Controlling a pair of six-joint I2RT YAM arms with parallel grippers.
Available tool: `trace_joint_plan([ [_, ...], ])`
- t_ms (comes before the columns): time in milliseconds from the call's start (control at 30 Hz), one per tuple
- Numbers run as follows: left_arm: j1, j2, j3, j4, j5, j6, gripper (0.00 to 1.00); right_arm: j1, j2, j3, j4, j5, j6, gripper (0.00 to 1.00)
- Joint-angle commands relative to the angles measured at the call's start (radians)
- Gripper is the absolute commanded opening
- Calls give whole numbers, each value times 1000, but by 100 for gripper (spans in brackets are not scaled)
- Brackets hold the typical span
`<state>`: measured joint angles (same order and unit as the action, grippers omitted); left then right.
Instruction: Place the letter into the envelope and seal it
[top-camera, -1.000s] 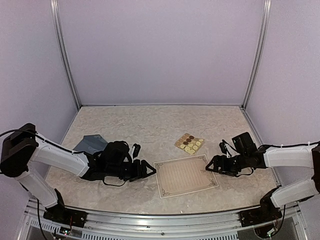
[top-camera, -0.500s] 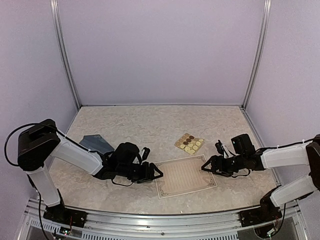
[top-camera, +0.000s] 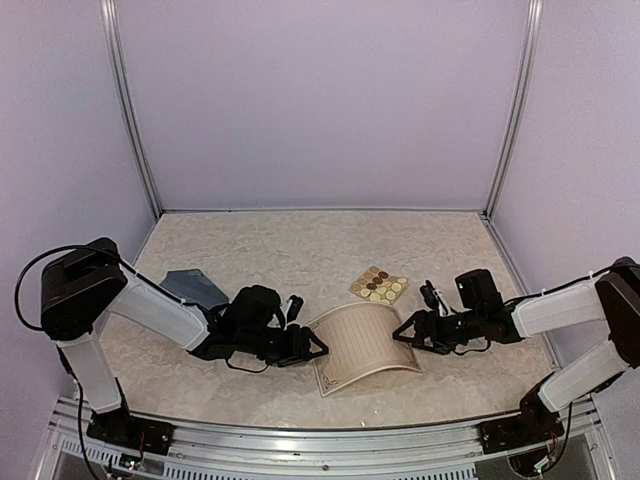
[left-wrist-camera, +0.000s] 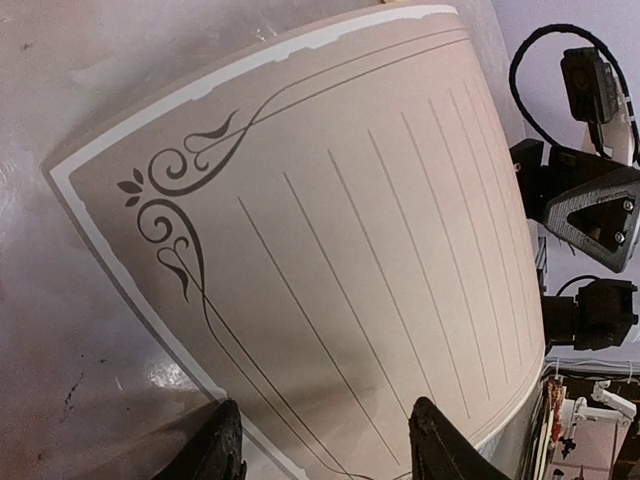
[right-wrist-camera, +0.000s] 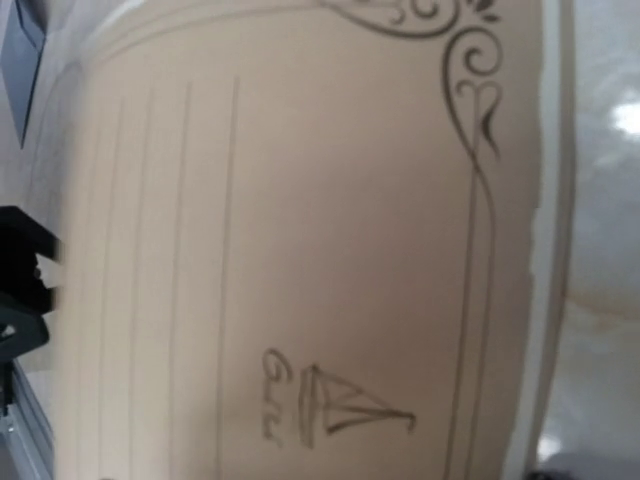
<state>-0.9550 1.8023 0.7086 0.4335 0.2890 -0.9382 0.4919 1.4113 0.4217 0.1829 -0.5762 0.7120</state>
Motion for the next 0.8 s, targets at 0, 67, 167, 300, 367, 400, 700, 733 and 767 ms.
trace_joint_plan([
  [0, 1, 32, 0, -49, 6, 7, 53, 32, 43, -21, -39, -3, 39, 85],
  [67, 0, 34, 2, -49, 4, 6, 53, 46, 53, -16, -17, -20, 41, 89],
  [167, -2, 35, 5, -51, 0, 10, 50, 77, 67, 4, -10, -25, 31, 94],
  [300, -4, 30, 3, -47, -13, 7, 49, 114, 87, 29, -3, -28, 27, 96],
  [367, -7, 24, 5, -52, -22, 9, 48, 131, 96, 35, 20, -45, 39, 96],
  [400, -8, 21, 7, -56, -26, 10, 48, 139, 101, 39, 31, -53, 44, 97],
  [700, -19, 25, 22, -75, -33, 18, 44, 245, 128, 111, 89, -54, 85, 100],
  [733, -21, 22, 23, -75, -34, 20, 44, 250, 132, 113, 102, -55, 96, 99],
  [767, -23, 20, 23, -79, -37, 23, 44, 254, 135, 113, 116, -56, 105, 98],
])
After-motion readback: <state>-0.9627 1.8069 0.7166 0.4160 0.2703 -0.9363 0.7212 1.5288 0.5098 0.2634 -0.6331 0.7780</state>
